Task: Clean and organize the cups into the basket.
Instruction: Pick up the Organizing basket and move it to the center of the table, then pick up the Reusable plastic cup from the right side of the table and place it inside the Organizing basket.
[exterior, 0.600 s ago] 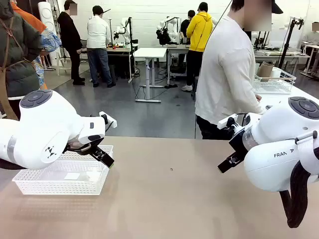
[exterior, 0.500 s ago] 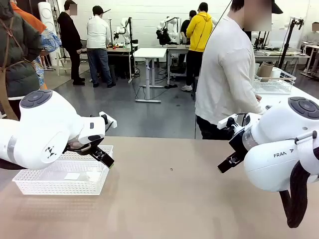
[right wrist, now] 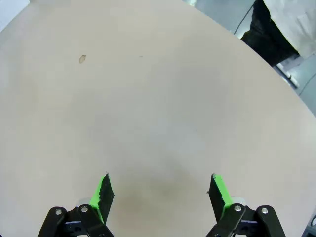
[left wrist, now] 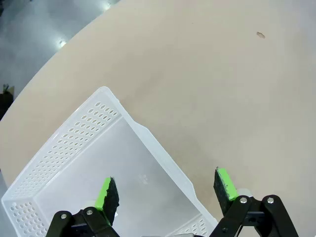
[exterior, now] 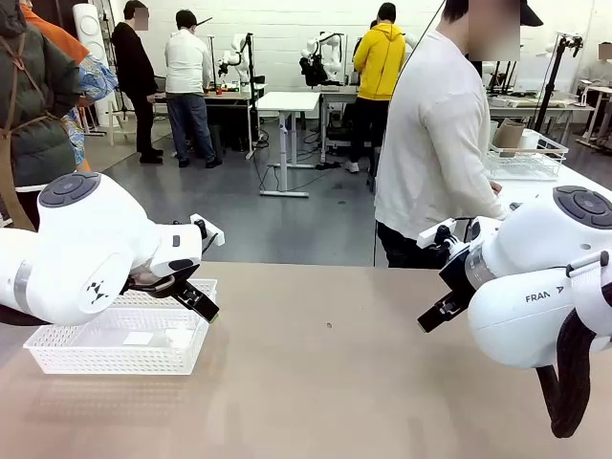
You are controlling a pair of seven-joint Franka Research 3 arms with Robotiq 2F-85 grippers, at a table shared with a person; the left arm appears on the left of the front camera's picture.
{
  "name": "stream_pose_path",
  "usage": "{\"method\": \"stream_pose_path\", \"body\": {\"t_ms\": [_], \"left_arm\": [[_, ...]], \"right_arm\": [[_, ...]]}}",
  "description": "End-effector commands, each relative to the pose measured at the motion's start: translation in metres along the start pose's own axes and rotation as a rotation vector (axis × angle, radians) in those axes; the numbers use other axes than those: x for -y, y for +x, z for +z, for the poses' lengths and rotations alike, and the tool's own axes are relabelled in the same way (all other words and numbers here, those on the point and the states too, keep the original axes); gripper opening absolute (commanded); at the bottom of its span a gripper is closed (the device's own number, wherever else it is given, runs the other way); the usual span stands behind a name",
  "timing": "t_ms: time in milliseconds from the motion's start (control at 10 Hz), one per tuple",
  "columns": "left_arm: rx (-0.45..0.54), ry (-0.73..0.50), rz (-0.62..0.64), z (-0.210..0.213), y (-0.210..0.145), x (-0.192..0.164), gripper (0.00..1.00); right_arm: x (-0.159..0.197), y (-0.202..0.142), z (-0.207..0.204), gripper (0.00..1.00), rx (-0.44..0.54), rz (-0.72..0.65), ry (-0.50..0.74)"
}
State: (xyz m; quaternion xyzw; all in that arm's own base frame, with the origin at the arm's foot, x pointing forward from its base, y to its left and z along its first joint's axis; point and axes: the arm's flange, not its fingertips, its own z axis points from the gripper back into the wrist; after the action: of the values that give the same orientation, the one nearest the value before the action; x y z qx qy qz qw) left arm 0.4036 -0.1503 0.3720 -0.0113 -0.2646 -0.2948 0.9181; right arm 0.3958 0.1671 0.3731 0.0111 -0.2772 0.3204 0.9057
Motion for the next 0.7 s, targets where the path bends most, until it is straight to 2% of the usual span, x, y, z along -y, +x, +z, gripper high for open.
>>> {"method": "stream_pose_path", "body": {"t_ms": [0, 600], "left_arm": [[0.0, 0.0, 0.0, 0.0, -0.0001, 0.0, 1.0], [0.0, 0.0, 0.0, 0.0, -0.0001, 0.0, 1.0]], "right_arm": [[0.0, 0.0, 0.0, 1.0, 0.0, 0.0, 0.0], [0.0, 0.0, 0.0, 1.0, 0.0, 0.0, 0.0]]}}
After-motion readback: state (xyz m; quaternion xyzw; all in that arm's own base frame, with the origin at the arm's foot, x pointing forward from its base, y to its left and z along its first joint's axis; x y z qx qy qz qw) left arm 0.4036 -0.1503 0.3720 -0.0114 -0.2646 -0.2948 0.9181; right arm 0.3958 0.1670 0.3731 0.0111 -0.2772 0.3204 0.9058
